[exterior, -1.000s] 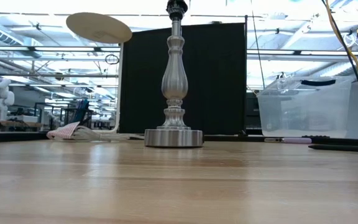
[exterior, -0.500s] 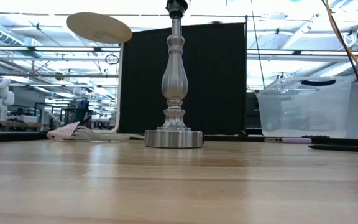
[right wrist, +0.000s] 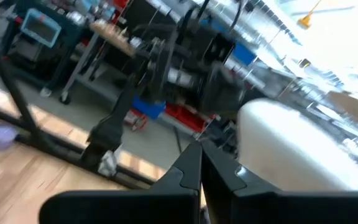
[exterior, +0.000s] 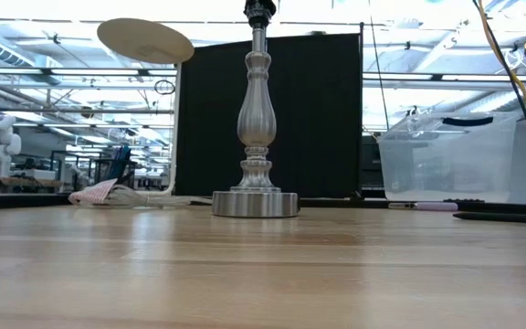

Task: Screw lightbulb
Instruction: Remove the lightbulb from the lamp

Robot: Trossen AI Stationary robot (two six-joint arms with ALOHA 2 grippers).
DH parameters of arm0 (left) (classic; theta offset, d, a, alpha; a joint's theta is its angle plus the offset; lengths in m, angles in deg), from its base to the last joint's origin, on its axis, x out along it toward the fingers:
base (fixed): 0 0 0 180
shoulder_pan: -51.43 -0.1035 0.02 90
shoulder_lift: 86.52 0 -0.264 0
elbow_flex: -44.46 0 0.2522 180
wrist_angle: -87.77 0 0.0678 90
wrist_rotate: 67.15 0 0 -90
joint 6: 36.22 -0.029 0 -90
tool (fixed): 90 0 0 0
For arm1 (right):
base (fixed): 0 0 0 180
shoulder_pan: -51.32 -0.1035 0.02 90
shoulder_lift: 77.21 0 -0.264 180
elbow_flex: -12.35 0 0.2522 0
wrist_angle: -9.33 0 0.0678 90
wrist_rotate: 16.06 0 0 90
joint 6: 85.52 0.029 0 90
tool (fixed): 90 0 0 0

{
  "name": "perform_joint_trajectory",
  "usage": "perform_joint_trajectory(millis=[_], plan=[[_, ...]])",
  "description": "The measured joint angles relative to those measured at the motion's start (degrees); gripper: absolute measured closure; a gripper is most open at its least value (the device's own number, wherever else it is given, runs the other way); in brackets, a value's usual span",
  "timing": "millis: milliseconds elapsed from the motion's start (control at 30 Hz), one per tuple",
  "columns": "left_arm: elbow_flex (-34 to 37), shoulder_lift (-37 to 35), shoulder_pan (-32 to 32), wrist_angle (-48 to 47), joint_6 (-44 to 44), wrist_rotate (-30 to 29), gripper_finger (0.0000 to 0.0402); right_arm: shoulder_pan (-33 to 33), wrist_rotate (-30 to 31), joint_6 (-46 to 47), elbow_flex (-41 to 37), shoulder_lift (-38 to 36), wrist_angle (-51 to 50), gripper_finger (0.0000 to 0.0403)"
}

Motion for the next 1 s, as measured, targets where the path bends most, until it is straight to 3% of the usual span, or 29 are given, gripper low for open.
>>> perform_joint_trajectory(millis=[233, 467, 667, 1000], plan=[[-0.01, 1.87, -2.61, -0.17, 3.94, 2.02, 0.0376, 0.35, 0.24, -1.18, 0.02, -0.02, 4.34, 0.0403], [-1.18, 3.14, -2.72, -0.57, 5.06, 6.52, 0.0376, 0.37, 6.0, -3.8, 0.02, -0.02, 8.54, 0.0403], [-1.29, 3.14, -2.44, -0.96, 5.22, 6.71, 0.0376, 0.53, 10.05, -5.06, 0.02, -0.02, 9.35, 0.0403], [-1.33, 3.1, -0.99, -1.52, 5.02, 6.21, 0.0376, 3.1, 10.53, -3.13, 0.09, -0.2, 7.75, 0.0403]])
